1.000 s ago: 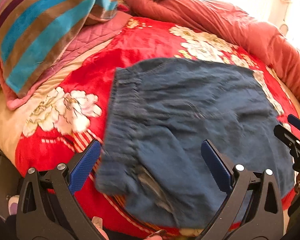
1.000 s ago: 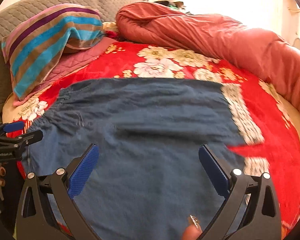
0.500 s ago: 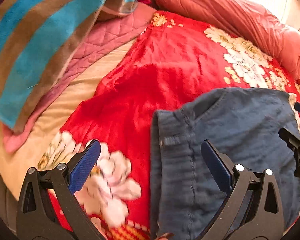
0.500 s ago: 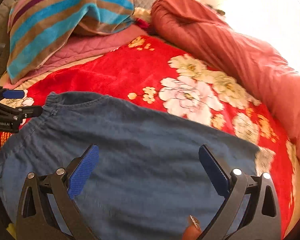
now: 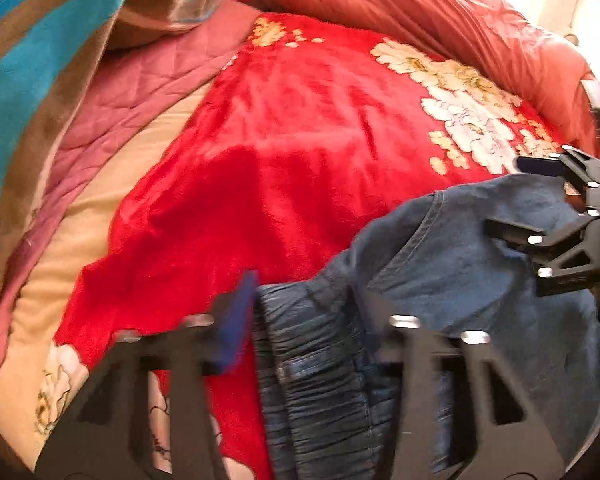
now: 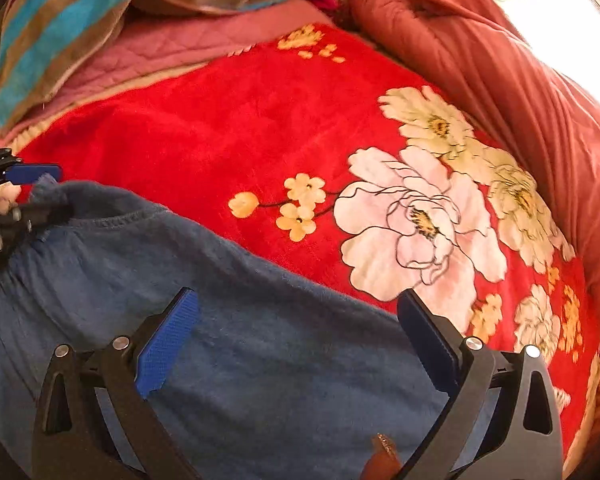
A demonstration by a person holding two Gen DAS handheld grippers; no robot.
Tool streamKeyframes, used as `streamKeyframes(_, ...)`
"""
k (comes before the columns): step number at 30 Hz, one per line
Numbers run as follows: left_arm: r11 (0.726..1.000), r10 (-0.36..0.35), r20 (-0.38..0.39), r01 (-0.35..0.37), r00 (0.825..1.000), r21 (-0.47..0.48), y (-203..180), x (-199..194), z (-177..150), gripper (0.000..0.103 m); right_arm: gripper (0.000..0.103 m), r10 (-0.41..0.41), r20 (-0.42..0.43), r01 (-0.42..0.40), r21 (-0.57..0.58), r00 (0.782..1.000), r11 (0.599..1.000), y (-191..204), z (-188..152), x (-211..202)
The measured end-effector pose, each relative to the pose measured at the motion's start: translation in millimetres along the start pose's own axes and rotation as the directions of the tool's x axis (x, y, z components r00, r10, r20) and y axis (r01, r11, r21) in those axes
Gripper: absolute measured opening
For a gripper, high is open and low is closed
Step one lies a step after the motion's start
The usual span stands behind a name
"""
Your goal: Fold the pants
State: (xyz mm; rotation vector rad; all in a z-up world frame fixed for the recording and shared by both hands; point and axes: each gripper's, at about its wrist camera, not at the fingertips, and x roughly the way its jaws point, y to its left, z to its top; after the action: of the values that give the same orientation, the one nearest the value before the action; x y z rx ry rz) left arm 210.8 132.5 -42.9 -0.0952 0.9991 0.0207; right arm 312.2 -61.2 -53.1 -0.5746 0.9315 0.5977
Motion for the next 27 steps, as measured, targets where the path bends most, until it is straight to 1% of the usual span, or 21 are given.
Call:
streamKeyframes(2, 0.999, 0.013, 0.030, -0.014, 0.999, 0.032, -4.6, -4.6, -2.0, 0.030, 0.099, 0.008, -0.010, -0.008, -0.025, 1.000, 1.000, 2.1, 0.7, 4.7)
streamKeyframes(4, 0.998, 0.015, 0.079, -0.019, 0.997, 0.054, -7.9, -15.2, -4.4, 0.028, 0.099, 0.002, 0.003, -0.002, -0.058, 1.000, 0.998, 6.3, 2.2, 6.3)
streamKeyframes(5, 0.998, 0.010, 0.107, -0.016, 0.994, 0.058, -8.7, -22.2, -6.0, 0.028, 0.099, 0.000, 0.007, 0.000, -0.074, 1.000, 0.997, 8.9, 3.2, 6.9)
streamKeyframes(8, 0.999, -0.010, 0.151, 0.002, 0.988, 0.052, -9.0, -36.2, -9.0, 0.027, 0.098, -0.003, 0.025, 0.006, -0.108, 1.000, 0.994, 16.1, 4.3, 8.0)
streamKeyframes(9, 0.999, -0.016, 0.165, 0.008, 0.986, 0.052, -9.1, -40.4, -10.6, 0.027, 0.092, 0.004, 0.031, -0.001, -0.116, 1.000, 0.993, 18.3, 5.1, 8.1)
streamKeyframes(10, 0.998, -0.019, 0.176, 0.009, 0.984, 0.056, -9.7, -43.9, -12.3, 0.027, 0.075, 0.050, 0.041, -0.045, -0.118, 0.998, 0.992, 22.3, 3.9, 6.2)
streamKeyframes(11, 0.998, -0.021, 0.181, 0.011, 0.983, 0.058, -12.4, -45.3, -12.9, 0.027, 0.064, 0.089, 0.046, -0.084, -0.112, 0.995, 0.990, 23.7, 3.4, 4.6)
streamKeyframes(12, 0.998, -0.021, 0.187, 0.010, 0.982, 0.063, -14.3, -47.0, -13.9, 0.027, 0.043, 0.115, 0.050, -0.109, -0.107, 0.992, 0.988, 25.6, 3.3, 3.4)
streamKeyframes(13, 0.998, -0.019, 0.192, 0.006, 0.981, 0.067, -15.3, -48.1, -15.2, 0.027, 0.030, 0.135, 0.062, -0.128, -0.102, 0.989, 0.987, 29.8, 0.3, -0.4)
streamKeyframes(16, 0.997, -0.001, 0.203, -0.016, 0.979, 0.080, -17.5, -50.7, -18.8, 0.027, 0.017, 0.136, 0.106, -0.129, -0.071, 0.985, 0.989, 35.6, -10.4, -16.7)
streamKeyframes(18, 0.997, 0.001, 0.212, -0.019, 0.977, 0.080, -16.2, -54.5, -21.6, 0.027, 0.012, 0.146, 0.146, -0.141, -0.043, 0.979, 0.989, 34.7, -18.2, -31.3)
streamKeyframes(21, 0.997, -0.013, 0.235, -0.006, 0.972, 0.082, -16.4, -66.9, -28.0, 0.027, 0.011, 0.183, 0.223, -0.192, 0.019, 0.957, 0.981, 31.5, -35.1, -64.0)
streamKeyframes(22, 0.996, -0.017, 0.244, -0.004, 0.970, 0.086, -18.0, -71.4, -30.3, 0.027, 0.011, 0.195, 0.239, -0.207, 0.029, 0.951, 0.978, 31.4, -40.0, -73.2)
streamKeyframes(24, 0.996, -0.032, 0.260, 0.009, 0.965, 0.089, -20.5, -84.1, -35.7, 0.027, 0.010, 0.231, 0.281, -0.254, 0.049, 0.932, 0.966, 34.0, -53.2, -95.0)
streamKeyframes(27, 0.994, -0.048, 0.282, 0.018, 0.958, 0.108, -23.4, -100.5, -43.8, 0.027, 0.010, 0.253, 0.321, -0.285, 0.057, 0.913, 0.957, 43.8, -72.9, -121.1)
